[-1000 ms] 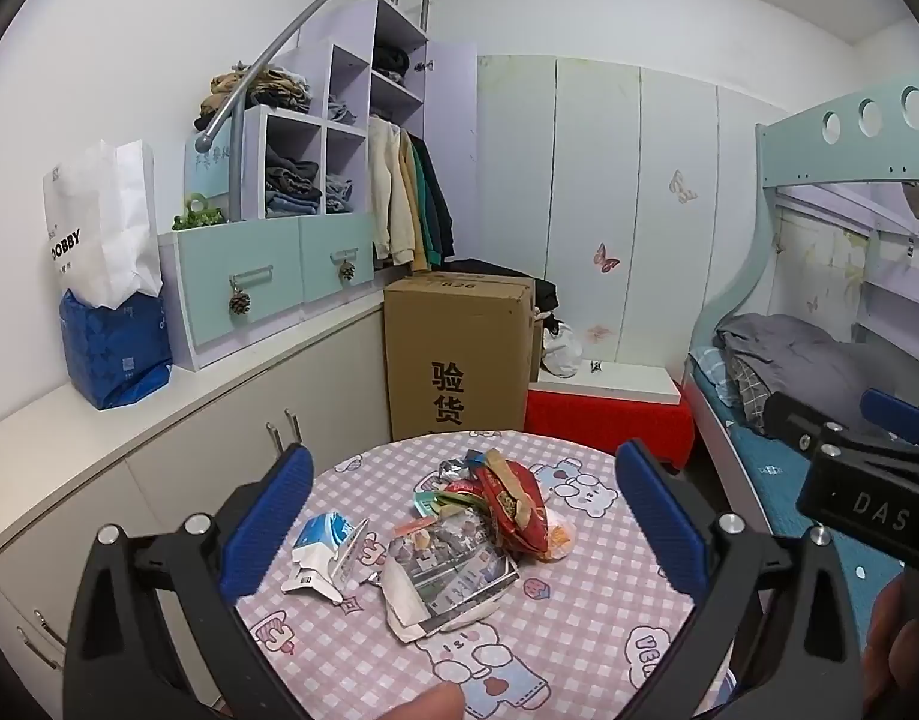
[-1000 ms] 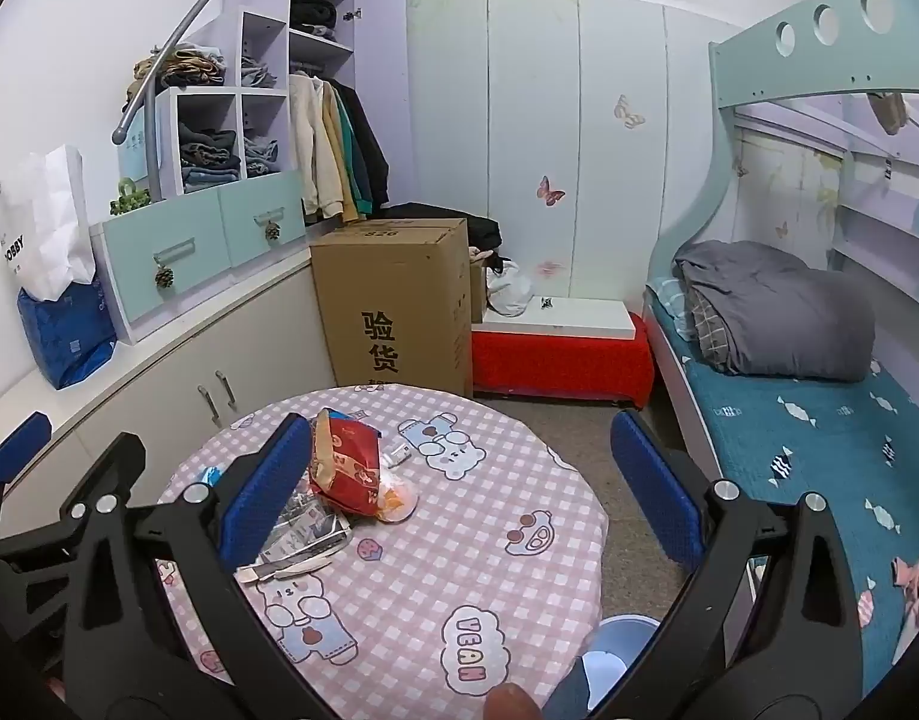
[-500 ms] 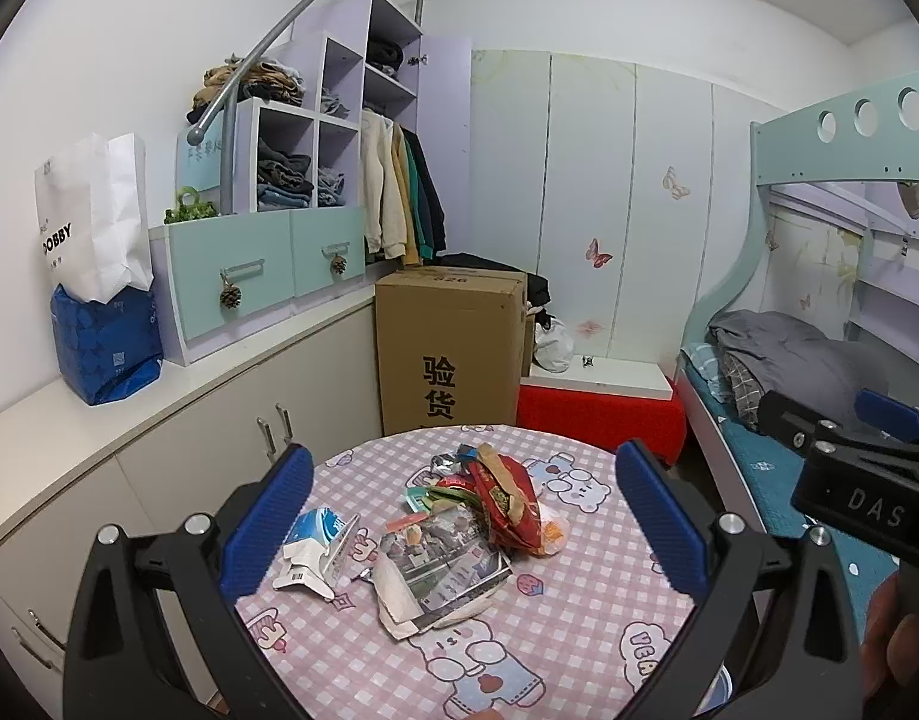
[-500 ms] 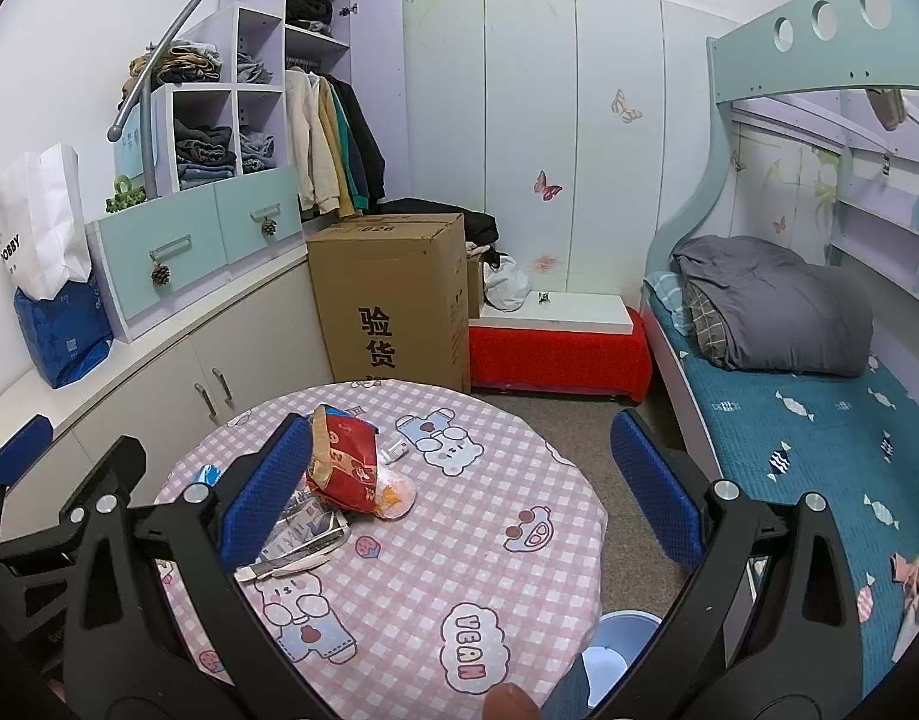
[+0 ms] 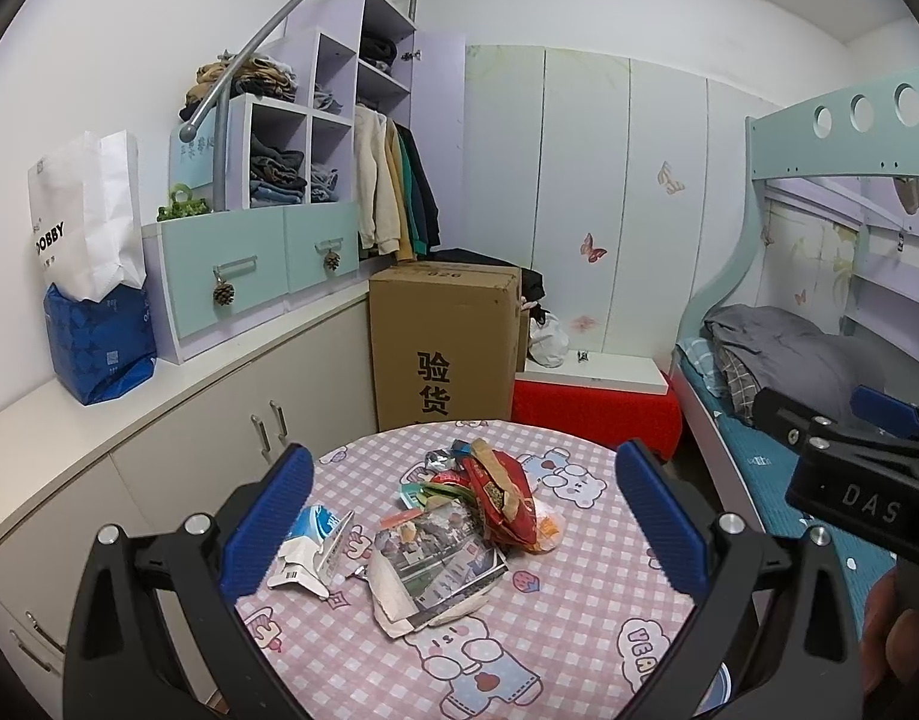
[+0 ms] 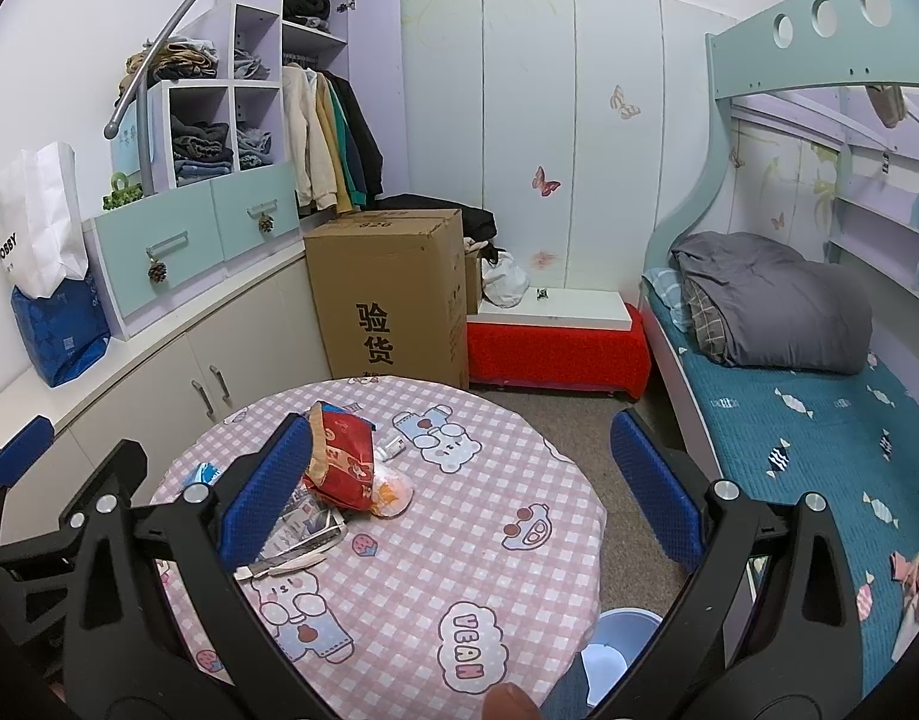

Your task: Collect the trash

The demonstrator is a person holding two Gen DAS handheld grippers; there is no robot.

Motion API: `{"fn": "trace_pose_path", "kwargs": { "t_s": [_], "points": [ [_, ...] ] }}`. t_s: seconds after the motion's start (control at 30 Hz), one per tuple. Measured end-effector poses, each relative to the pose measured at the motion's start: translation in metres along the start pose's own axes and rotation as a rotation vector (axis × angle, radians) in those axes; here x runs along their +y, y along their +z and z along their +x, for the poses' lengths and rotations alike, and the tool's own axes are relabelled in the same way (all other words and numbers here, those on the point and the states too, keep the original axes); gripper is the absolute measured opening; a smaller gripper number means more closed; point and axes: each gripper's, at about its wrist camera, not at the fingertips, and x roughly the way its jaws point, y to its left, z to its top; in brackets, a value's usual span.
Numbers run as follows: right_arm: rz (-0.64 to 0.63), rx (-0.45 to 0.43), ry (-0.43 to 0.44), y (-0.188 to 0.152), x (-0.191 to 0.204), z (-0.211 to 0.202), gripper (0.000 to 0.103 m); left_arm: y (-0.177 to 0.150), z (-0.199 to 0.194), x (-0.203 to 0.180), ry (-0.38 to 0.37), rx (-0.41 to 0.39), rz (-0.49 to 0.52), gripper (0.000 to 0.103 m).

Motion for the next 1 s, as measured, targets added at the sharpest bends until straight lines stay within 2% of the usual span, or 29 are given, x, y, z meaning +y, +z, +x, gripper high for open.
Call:
{"fn": "trace_pose_path", "kwargs": {
  "t_s": [0.37,0.67,0.87,1.0],
  "points": [
    [-0.006,0.011,-0.005,-0.006,0.001,0.008,0.097,-0.002,0.008,0.003,-0.007,0.020,-0.001,0.099],
    [-0.017,0.055,-0.013,-0.008,0.006,0.025,0.097,-0.012,0.026,0.015,-0.008,0.066,-0.017,0.099],
    [-0.029,0.134,-0.002,-0.019,0.011,0.058,0.097,-0.030,0.048,0.031,0.014,0.129,-0.030,0.099],
    [-0.040,0.213,0.035,-0.033,0.019,0.093,0.097,-0.046,0.065,0.047,0.032,0.182,-0.048,0.099]
  ]
}}
